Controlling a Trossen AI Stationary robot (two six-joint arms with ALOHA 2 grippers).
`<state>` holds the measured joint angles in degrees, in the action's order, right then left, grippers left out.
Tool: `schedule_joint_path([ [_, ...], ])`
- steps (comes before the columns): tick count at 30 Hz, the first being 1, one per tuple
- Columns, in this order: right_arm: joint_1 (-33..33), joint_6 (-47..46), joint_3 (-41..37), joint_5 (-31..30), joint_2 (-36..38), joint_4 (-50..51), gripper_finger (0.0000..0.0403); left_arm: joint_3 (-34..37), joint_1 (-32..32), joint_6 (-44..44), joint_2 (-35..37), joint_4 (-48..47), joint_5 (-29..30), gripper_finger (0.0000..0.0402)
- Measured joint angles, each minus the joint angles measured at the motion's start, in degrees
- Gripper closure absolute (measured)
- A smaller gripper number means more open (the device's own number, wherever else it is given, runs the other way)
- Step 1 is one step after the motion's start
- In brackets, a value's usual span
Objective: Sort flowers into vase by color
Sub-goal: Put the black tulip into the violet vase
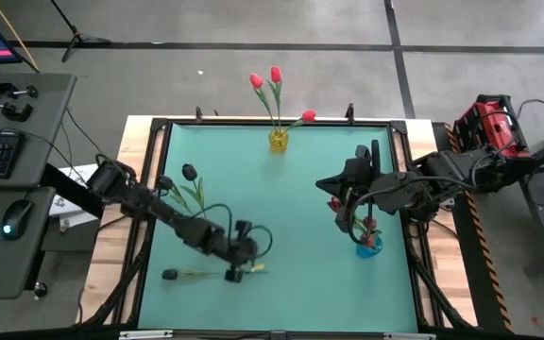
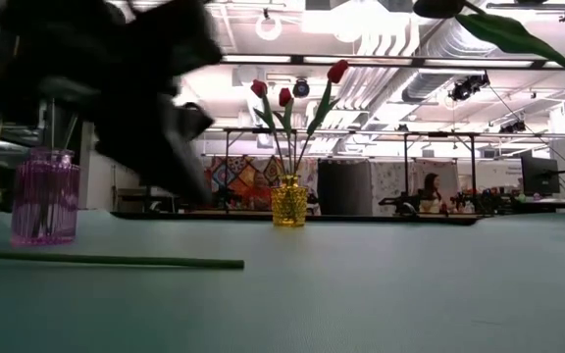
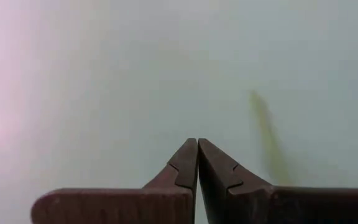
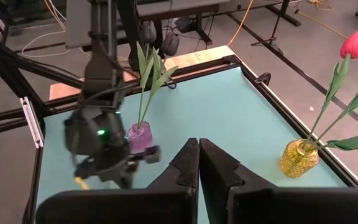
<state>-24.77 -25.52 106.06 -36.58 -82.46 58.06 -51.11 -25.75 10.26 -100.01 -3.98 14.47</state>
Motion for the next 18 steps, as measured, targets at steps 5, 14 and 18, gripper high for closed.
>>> schedule_joint_path([
  [5,0.0,0.0,0.0,0.0,0.0,0.0,0.0403,-3.8,4.5,2.8,2.1,-6.2,-4.9,0.0401],
  [14,0.0,0.8,0.0,0.0,0.0,0.7,0.0403,-6.0,-3.5,6.6,16.8,-31.8,-15.9,0.0401],
  [18,0.0,1.0,0.0,0.0,0.0,1.3,0.0403,-3.0,-11.6,13.1,20.5,-41.1,-15.6,0.0401],
])
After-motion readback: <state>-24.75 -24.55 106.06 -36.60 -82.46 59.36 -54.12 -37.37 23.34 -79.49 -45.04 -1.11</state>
